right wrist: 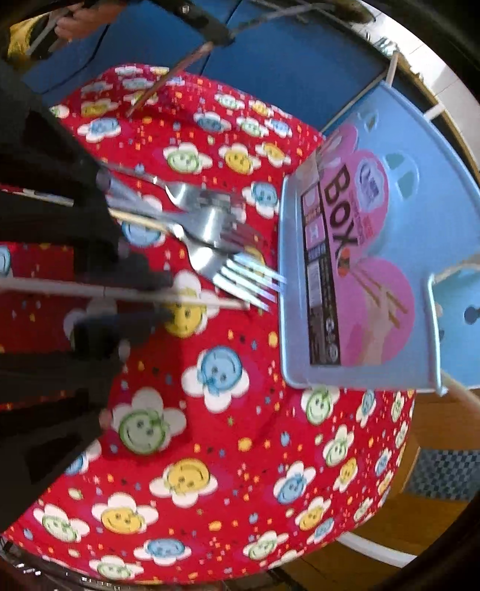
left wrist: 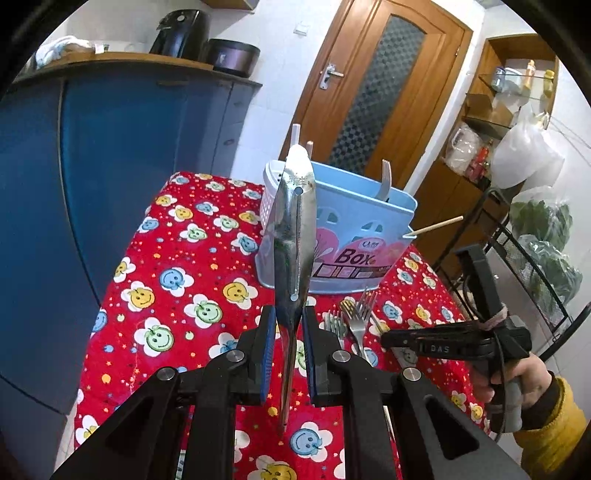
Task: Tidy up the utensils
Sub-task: 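Lift the knife upright with the left tool while the right tool lifts the chopstick, then carry the knife and chopstick with both tools over the blue box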
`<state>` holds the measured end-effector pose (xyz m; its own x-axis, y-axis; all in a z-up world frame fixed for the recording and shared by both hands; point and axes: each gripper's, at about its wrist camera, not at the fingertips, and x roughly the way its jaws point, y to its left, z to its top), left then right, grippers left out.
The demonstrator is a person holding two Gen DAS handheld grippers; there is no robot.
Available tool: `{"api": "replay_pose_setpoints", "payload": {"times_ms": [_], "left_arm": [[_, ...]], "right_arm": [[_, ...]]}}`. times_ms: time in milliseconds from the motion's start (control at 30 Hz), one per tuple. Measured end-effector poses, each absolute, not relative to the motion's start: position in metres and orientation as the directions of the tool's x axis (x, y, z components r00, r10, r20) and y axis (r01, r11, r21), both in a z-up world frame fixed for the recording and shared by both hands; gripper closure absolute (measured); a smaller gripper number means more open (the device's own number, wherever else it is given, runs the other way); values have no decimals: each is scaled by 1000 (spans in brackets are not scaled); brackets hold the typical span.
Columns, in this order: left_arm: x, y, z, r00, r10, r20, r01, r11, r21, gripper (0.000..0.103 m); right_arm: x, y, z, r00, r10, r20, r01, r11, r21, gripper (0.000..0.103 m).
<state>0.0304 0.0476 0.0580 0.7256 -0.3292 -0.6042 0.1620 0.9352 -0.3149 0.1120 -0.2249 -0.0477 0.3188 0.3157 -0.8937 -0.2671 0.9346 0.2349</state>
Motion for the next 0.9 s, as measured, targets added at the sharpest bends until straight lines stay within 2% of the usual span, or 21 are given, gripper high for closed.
{"api": "replay_pose_setpoints", "payload": {"times_ms": [267,600,900], "left_arm": [[23,49,67,745,-329,-580,172,935,-309,89],[12,44,87,776,-330,-538,199,937,-287,89],[12,39,110,804,-323,-500,213,940,-265,89]], "right_arm": [[92,-241,-39,378,397,-837,-254,913,318,97],[54,-244,10,549,477,-687,-327,879,348,97],[39,-254,39,679,449,-580,-306,892,333,97]]}}
